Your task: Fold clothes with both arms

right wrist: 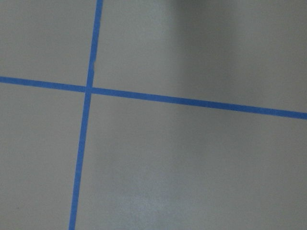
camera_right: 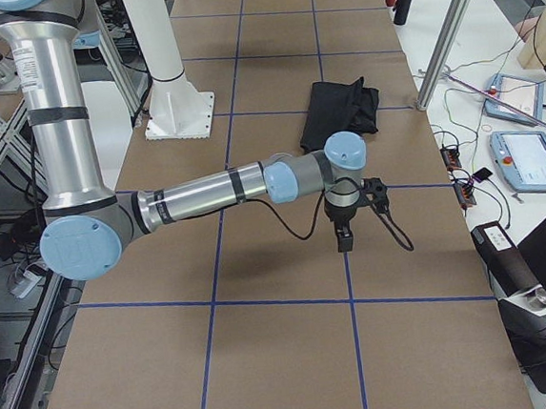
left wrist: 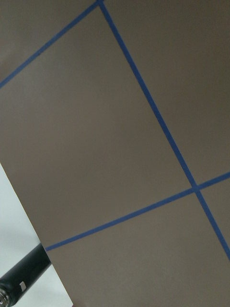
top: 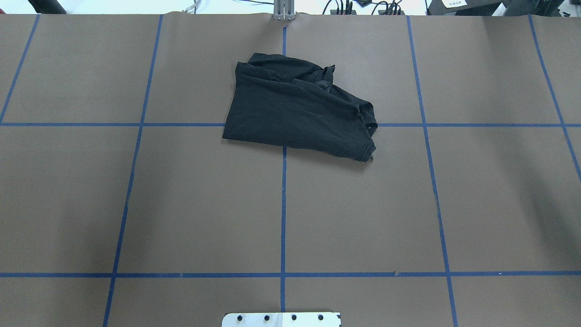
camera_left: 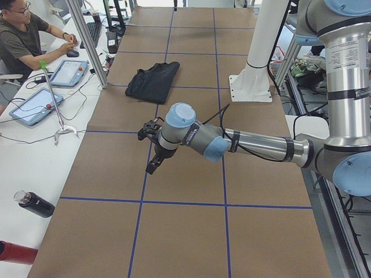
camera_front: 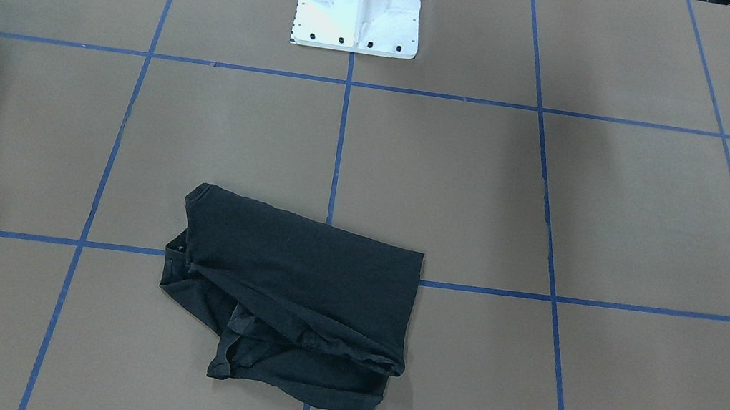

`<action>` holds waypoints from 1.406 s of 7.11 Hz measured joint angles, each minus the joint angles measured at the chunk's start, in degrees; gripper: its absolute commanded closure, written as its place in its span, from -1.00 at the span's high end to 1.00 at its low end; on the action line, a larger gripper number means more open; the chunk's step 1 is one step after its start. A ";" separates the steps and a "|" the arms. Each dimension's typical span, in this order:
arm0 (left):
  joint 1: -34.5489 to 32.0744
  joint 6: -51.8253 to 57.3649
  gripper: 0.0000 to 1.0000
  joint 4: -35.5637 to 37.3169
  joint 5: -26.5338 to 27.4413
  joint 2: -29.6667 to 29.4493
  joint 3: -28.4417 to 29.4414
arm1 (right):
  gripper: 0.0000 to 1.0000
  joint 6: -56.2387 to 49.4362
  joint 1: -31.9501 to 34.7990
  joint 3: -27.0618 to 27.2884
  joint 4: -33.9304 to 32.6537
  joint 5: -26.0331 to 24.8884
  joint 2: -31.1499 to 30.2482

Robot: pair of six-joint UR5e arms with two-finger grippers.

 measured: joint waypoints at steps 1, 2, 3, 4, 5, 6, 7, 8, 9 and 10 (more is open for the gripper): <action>-1.05 0.85 1.00 2.04 -1.05 0.79 0.04 | 1.00 -1.07 0.56 1.34 -0.06 0.57 -2.19; -1.89 1.19 1.00 3.83 -1.69 1.19 0.02 | 1.00 -1.46 0.77 2.12 -0.11 1.17 -3.43; -2.64 1.25 1.00 5.79 -2.21 1.44 -0.14 | 1.00 -1.60 0.82 2.42 -0.15 2.16 -3.91; -4.02 1.14 1.00 8.22 -2.90 1.59 -0.43 | 1.00 -1.64 0.84 2.56 -0.18 3.29 -4.07; -5.60 1.02 1.00 9.99 -3.47 1.78 -0.57 | 1.00 -1.65 0.86 2.52 -0.19 3.98 -4.04; -6.39 0.94 1.00 10.87 -3.76 2.13 -0.62 | 1.00 -1.64 0.86 2.42 -0.21 4.37 -4.02; -6.68 0.96 1.00 11.17 -3.90 2.50 -0.58 | 1.00 -1.62 0.95 2.29 -0.21 5.06 -4.11; -6.74 1.02 1.00 11.20 -3.95 2.52 -0.58 | 1.00 -1.64 1.01 2.16 -0.08 5.91 -4.24; -6.74 0.98 1.00 11.19 -3.97 2.24 -0.60 | 1.00 -1.65 1.02 2.11 0.14 6.08 -4.23; -6.74 0.93 1.00 11.15 -4.02 1.97 -0.65 | 1.00 -1.60 1.04 2.01 0.33 5.88 -4.06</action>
